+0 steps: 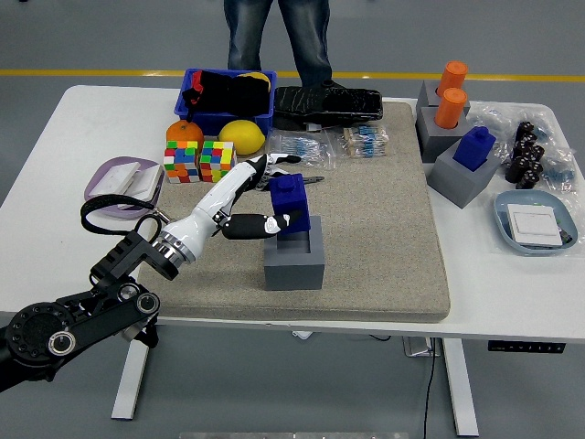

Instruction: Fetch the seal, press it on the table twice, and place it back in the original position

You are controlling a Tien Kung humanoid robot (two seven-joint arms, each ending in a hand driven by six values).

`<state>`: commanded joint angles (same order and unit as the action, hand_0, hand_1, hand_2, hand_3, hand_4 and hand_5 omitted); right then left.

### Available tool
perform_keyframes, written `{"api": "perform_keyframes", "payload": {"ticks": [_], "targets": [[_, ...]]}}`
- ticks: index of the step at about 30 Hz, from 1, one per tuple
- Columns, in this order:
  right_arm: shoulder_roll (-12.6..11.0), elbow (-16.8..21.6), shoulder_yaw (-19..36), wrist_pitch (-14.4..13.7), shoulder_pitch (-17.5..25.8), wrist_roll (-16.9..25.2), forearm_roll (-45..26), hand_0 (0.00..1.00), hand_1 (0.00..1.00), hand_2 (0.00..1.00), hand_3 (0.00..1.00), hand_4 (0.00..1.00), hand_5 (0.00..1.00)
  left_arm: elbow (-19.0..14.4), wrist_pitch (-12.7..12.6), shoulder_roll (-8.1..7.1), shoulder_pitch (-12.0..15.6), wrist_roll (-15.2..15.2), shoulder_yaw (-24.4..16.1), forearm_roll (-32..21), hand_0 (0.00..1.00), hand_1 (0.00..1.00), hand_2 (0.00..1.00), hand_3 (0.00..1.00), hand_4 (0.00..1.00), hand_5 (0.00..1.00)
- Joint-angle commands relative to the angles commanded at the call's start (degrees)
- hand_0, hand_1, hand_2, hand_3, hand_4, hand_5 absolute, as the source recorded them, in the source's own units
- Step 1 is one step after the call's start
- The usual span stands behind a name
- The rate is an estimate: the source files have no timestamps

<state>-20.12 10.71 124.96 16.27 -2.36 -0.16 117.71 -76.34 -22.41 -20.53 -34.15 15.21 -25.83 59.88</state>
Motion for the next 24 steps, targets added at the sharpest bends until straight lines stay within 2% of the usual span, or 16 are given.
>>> {"api": "perform_keyframes", "payload": {"ticks": [11,24], "targets": [[-0.2,0.0,-0.6,0.0,0.2,0.0,-0.1,0.783,0.682,0.657,0.614,0.786,0.442,1.4,0.1,0.19,-0.3,0.2,2.0,-0.5,0.566,0.476,0.471,0.835,0.586,0.002],[-0.5,0.0,-1.2,0.1,0.2,0.1,-0.4,0.783,0.682,0.657,0.614,0.786,0.443,3.3,0.9,0.33,-3.0,0.8,5.9,-1.7,0.569,0.477,0.470,0.835,0.588,0.002]]}}
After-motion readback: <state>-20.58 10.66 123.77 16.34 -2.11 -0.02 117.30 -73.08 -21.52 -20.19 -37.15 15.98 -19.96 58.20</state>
